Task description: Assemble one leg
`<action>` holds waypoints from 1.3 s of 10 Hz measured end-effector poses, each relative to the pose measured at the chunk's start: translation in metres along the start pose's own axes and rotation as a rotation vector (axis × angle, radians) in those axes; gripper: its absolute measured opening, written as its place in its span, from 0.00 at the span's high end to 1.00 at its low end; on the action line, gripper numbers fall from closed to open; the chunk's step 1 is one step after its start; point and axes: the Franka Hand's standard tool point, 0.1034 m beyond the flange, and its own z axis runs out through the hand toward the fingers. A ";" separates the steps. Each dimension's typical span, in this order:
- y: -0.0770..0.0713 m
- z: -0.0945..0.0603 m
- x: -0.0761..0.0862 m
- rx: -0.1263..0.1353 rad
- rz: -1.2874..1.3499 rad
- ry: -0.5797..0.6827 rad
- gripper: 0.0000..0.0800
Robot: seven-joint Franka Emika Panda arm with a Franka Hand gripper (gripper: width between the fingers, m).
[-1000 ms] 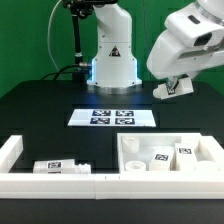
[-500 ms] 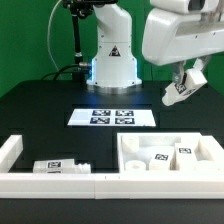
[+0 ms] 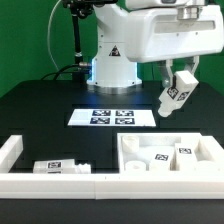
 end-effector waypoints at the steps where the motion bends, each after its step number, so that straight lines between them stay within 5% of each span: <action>1: 0.014 -0.005 0.019 0.010 0.011 0.063 0.64; 3: 0.016 -0.003 0.026 -0.020 0.091 0.187 0.64; 5: 0.021 -0.002 0.038 -0.125 0.086 0.316 0.64; 7: 0.043 -0.003 0.026 -0.220 0.060 0.382 0.64; 9: 0.039 0.000 0.025 -0.204 0.086 0.380 0.64; 11: 0.027 0.005 0.028 -0.135 0.162 0.350 0.64; 13: 0.018 0.012 0.038 -0.116 0.210 0.364 0.64</action>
Offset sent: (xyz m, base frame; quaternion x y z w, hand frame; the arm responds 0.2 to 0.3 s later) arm 0.0120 0.0427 0.0049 -0.0161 0.1609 0.0588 0.9851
